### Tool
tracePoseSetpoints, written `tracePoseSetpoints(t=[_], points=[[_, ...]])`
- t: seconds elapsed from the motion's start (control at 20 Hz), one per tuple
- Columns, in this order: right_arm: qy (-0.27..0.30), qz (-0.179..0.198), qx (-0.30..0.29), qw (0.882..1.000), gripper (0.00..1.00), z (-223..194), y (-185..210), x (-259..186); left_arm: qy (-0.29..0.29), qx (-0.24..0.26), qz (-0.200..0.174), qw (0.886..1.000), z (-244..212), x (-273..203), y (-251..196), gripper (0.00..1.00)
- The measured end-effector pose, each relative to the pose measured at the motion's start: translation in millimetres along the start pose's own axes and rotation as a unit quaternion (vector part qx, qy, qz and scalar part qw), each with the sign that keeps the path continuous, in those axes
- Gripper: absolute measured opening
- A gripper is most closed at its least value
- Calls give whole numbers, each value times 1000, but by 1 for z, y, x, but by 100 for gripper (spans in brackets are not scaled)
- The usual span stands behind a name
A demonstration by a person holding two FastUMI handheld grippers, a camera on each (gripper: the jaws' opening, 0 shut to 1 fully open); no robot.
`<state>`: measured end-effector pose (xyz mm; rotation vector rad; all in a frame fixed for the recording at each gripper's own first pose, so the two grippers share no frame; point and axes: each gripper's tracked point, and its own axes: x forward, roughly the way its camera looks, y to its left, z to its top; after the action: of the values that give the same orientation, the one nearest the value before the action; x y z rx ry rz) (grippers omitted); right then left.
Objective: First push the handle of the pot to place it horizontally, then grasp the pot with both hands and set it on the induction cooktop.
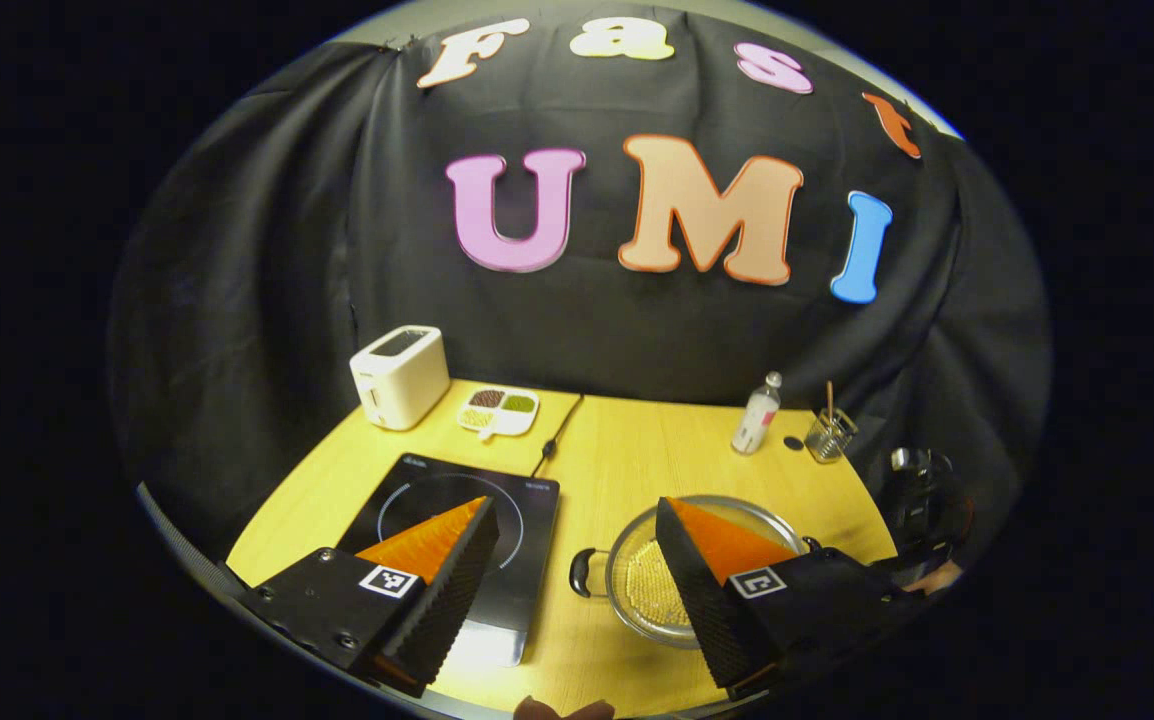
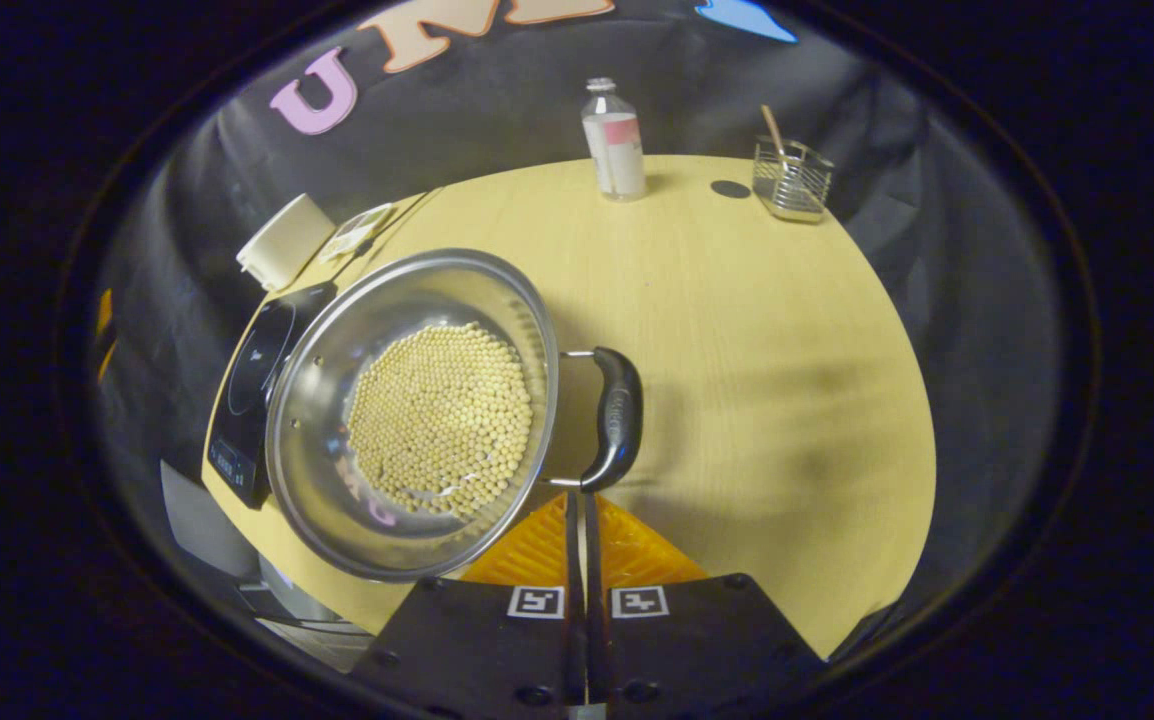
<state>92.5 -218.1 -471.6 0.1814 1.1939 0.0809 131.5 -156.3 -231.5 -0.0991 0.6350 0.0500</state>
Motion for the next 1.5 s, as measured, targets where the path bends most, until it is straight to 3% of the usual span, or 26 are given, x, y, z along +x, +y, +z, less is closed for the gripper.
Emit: tracePoseSetpoints(t=[0.05,0.1,0.25,0.35,0.45,0.75,1.0,1.05,1.2,1.25,1.4,1.45,1.5], points=[[-6,-1,18,1000,5,4,4,-6,15,-5,-12,1000,-8,7,-2,97],[-18,-5,32,999,3,12,7,-13,32,-10,-27,999,-19,14,-3,97],[-34,-55,26,998,47,22,2,-19,96,-5,-64,993,-50,34,-6,97],[-38,-85,17,996,66,27,2,-18,125,13,-77,989,-69,49,0,98],[-42,-100,15,994,71,34,6,-17,150,16,-92,984,-87,59,1,97],[-40,-143,-31,988,73,42,-2,-6,219,24,-89,971,-130,92,12,98],[-20,-114,-39,992,74,43,-1,19,248,34,-83,965,-151,112,-1,96],[-18,-111,-42,993,74,43,-2,23,255,38,-81,963,-155,116,-3,100],[-6,-102,-47,994,74,42,-3,35,274,43,-74,958,-169,130,-7,95],[-2,-98,-45,994,68,41,-4,40,280,41,-70,957,-172,134,-7,94],[-2,-84,-39,996,67,44,-4,43,294,35,-57,953,-182,142,-7,80],[1,-79,-38,996,63,42,-6,47,296,34,-51,953,-184,144,-6,83],[2,-76,-36,996,72,41,-6,49,296,36,-46,953,-187,147,-3,72]])
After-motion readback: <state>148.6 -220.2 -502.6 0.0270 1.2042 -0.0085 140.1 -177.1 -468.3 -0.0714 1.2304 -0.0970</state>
